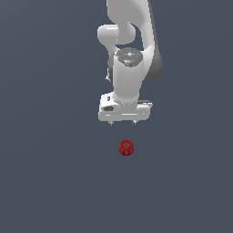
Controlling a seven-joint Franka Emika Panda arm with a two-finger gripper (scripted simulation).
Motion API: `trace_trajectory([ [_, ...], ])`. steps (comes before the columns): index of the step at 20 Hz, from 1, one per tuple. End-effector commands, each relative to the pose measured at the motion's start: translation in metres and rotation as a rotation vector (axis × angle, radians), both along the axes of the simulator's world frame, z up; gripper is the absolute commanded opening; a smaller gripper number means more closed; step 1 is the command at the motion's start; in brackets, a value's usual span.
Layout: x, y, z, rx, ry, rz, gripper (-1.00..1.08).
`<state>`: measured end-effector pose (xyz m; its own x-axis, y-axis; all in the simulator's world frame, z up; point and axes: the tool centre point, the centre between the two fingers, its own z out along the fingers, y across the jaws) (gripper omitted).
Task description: Pick up the object and move it to a goal position.
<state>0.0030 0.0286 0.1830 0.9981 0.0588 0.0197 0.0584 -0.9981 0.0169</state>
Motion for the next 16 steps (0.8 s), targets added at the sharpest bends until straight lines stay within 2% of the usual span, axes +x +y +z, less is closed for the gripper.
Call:
trace_trajectory([
  [1,0.0,0.0,0.0,0.0,0.0,0.0,1.0],
  [16,-0.0029,-0.0054,-0.0083,0.009,0.019,-0.012,1.0],
])
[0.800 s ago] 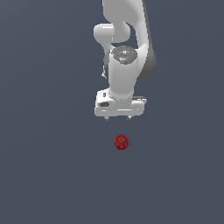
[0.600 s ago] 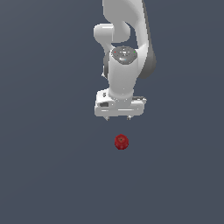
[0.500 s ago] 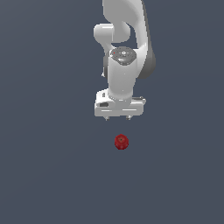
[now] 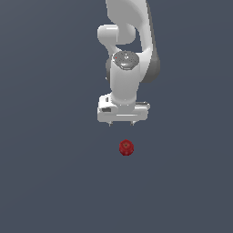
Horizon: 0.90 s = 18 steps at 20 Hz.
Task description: Pick up the object and move it to a goal position.
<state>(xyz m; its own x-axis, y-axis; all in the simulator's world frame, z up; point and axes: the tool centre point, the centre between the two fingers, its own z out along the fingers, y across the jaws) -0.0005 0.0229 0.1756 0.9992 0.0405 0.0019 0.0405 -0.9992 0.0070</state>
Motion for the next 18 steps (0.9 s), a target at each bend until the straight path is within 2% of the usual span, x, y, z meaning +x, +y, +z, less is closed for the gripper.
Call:
trace_trajectory([
  [1,0.001,0.001,-0.002,-0.001,0.001,0.014,1.0],
  [9,0.015,0.006,-0.018,-0.005,0.003,0.132,1.0],
  [18,0.039,0.018,-0.052,-0.003,0.005,0.366,1.0],
])
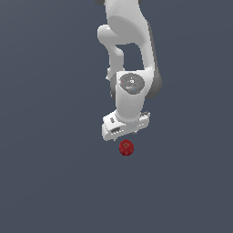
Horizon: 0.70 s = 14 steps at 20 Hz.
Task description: Pick up the object and move it to a goal position.
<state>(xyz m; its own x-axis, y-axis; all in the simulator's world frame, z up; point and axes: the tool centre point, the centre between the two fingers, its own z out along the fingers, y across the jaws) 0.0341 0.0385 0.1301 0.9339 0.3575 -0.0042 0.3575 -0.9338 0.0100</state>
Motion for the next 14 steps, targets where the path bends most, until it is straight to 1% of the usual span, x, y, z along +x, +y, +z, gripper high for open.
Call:
trace_trajectory([
  [1,0.006,0.003,-0.01,0.002,0.0,0.064,1.0],
  [7,0.016,0.009,-0.026,0.007,0.001,0.169,1.0],
  [14,0.02,0.011,-0.034,0.011,0.001,0.219,1.0],
])
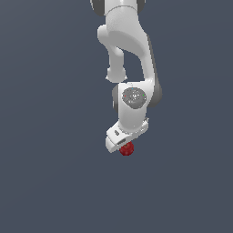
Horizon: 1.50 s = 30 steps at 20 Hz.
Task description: Pick up the object and move it to a goal position.
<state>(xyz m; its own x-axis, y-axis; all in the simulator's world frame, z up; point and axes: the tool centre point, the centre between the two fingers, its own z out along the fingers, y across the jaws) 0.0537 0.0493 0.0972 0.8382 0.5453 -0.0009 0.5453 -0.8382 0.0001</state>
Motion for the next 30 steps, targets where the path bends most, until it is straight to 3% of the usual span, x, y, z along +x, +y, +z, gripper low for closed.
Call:
trace_trajectory([
  [1,0.001,0.0,-0.001,0.001,-0.001,0.008,1.0],
  [20,0.001,0.0,-0.051,0.001,-0.001,0.008,1.0],
  [21,0.001,0.0,-0.051,0.001,-0.001,0.008,-1.0],
  [30,0.001,0.0,-0.051,0.001,-0.001,0.008,-1.0],
])
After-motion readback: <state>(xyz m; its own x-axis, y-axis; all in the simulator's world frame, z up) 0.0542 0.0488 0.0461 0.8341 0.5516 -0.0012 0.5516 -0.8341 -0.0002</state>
